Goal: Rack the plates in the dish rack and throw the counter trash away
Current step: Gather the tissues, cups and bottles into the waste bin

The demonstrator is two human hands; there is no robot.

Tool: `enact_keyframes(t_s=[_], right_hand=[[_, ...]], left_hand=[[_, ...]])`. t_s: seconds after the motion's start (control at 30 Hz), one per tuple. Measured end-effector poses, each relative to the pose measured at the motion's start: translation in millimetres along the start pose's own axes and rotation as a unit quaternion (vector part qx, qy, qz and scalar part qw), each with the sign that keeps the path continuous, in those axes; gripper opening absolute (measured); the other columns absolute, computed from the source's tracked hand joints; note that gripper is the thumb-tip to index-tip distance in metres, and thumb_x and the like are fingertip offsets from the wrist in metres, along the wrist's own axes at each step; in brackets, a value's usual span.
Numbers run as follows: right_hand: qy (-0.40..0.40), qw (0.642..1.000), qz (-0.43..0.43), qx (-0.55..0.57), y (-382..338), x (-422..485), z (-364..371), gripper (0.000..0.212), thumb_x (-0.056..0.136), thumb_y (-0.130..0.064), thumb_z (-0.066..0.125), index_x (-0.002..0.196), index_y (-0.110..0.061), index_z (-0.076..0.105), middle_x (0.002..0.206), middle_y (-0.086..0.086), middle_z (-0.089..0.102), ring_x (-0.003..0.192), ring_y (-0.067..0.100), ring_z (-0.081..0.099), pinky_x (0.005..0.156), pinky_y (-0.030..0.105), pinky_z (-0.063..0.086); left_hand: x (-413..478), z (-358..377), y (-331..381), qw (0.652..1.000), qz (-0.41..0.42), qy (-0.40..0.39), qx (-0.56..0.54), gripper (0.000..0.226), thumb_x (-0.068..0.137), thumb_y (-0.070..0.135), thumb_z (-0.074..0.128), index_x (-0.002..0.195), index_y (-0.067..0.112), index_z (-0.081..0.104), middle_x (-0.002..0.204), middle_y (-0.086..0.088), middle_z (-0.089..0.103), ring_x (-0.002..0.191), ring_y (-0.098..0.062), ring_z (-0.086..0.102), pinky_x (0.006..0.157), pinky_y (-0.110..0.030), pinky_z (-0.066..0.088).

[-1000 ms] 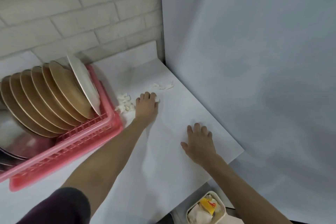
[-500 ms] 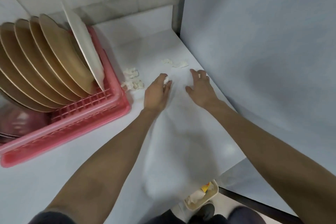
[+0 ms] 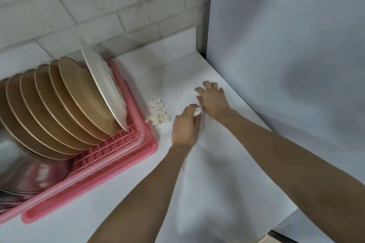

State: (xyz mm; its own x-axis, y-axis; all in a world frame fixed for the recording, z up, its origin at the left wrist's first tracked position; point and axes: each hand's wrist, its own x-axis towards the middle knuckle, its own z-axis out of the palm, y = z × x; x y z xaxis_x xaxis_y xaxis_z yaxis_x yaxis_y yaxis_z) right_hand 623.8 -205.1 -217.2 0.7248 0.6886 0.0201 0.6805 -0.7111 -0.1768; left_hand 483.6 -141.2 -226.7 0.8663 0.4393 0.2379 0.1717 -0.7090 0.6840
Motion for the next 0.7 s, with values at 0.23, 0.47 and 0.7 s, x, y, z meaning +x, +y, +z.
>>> enact_keyframes(t_s=[0.23,0.47,0.7], right_hand=[[0.039,0.987,-0.002,0.157,20.1,-28.9,-6.9,0.016,0.101,-0.014,0.043,0.102,-0.002,0.053,0.087,0.012,0.055,0.079,0.03,0.052,0.068,0.039,0.042],[0.11,0.924,0.139,0.339,1.3,-85.9,-5.8,0.015,0.098,-0.012,0.04,0.094,-0.01,0.054,0.064,-0.004,0.05,0.055,0.013,0.045,0.054,0.026,0.034],[0.097,0.92,0.186,0.332,-11.3,-144.2,-8.4,0.05,0.1,-0.033,0.048,0.056,-0.018,0.028,0.05,-0.006,0.028,0.048,0.011,0.027,0.05,0.028,0.025]], left_hand=[[0.9,0.1,-2.1,1.0,-0.001,-0.008,0.016,0.017,0.1,0.026,0.042,0.103,0.014,0.054,0.095,-0.002,0.061,0.077,-0.033,0.055,0.069,-0.034,0.032],[1.5,3.0,-7.8,0.999,-0.035,-0.03,0.017,0.023,0.102,0.039,0.041,0.091,0.018,0.043,0.059,0.001,0.049,0.064,-0.034,0.053,0.059,-0.04,0.037],[-23.8,-4.5,5.6,0.999,-0.01,-0.051,0.009,0.03,0.103,0.038,0.045,0.115,0.012,0.054,0.049,0.006,0.04,0.056,-0.03,0.052,0.057,-0.034,0.032]])
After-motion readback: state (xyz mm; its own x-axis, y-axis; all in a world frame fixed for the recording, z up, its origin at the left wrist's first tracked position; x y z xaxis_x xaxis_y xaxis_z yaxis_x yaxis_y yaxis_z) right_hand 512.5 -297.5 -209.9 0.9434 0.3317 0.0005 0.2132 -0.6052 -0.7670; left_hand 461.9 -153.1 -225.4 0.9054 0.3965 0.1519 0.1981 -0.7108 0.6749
